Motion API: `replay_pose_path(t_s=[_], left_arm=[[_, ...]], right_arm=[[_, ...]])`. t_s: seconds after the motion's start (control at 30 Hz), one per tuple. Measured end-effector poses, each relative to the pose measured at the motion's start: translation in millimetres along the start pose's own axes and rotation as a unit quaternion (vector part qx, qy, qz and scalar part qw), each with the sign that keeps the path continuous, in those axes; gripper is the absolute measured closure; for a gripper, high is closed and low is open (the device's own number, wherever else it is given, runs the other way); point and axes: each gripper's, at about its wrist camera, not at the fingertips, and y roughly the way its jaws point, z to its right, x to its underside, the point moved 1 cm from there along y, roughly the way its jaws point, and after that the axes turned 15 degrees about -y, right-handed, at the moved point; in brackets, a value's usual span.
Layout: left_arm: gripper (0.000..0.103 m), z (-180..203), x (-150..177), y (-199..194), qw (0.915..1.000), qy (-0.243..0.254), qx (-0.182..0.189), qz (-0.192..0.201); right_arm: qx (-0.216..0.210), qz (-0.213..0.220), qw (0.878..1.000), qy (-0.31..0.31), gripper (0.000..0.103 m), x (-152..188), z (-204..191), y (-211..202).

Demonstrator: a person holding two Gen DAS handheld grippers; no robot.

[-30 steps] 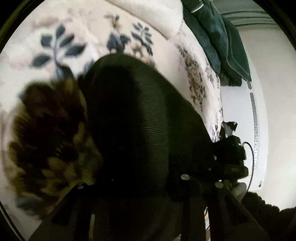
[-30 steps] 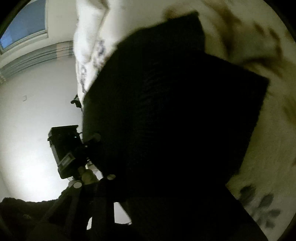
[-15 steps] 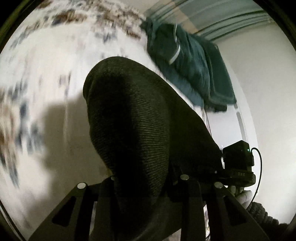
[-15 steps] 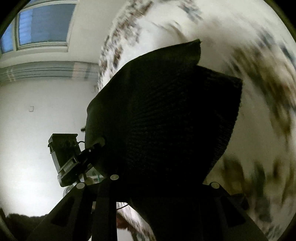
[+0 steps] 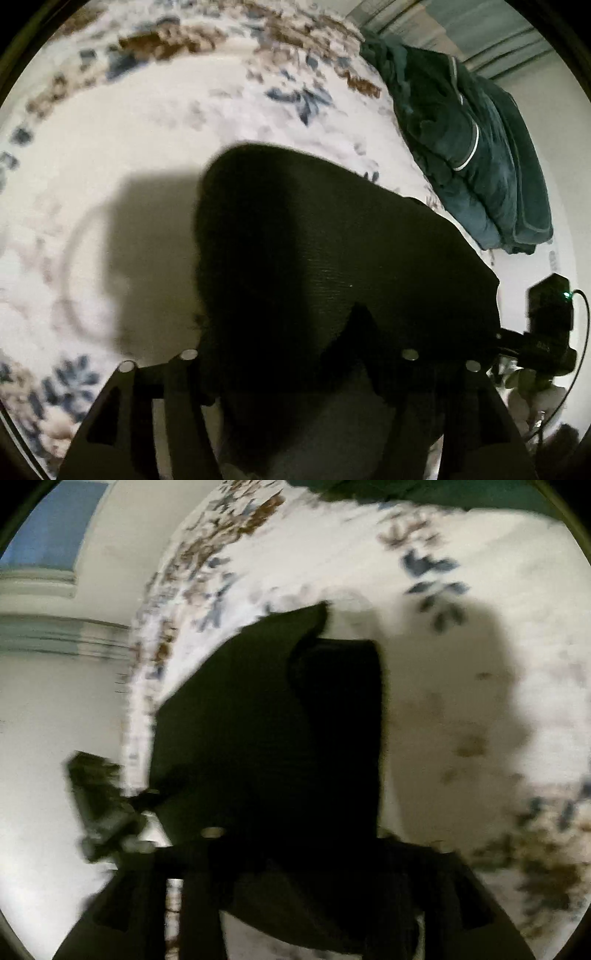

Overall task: Fold small clothes
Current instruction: 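Open both grippers and lift both tools away from the folded sweater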

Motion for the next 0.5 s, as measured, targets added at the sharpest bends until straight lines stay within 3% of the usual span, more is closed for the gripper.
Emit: replay_pose_path(t_s=[0.07,0.1,0.13,0.3,0.37,0.5], left_arm=[[0.021,1,7,-16,0.9994,0.008,-0.022,0.026],[0.014,2,15,-23,0.9986,0.014,-0.028,0.043],[0.002,3,23,-27,0.9978,0.024,-0.030,0.054],[0.000,12,46,-16,0.9861,0.071,-0.127,0.081],[0.000,22,62,-24,0.9841,0.077,-0.135,0.086],[0.000,52,96,-67,0.9760,0.103,-0.150,0.119]], right_arm=[[0.064,-0.002,0.998,-0.019,0.032,20,-5,-4],[0.102,-0.008,0.994,-0.026,0.030,32,-5,-5],[0.141,-0.011,0.990,-0.030,0.030,43,-3,-5],[0.223,-0.028,0.974,-0.002,0.019,82,2,2],[0.252,-0.018,0.968,-0.004,0.003,86,-12,-8],[0.312,0.023,0.950,-0.019,0.002,109,-59,-60]])
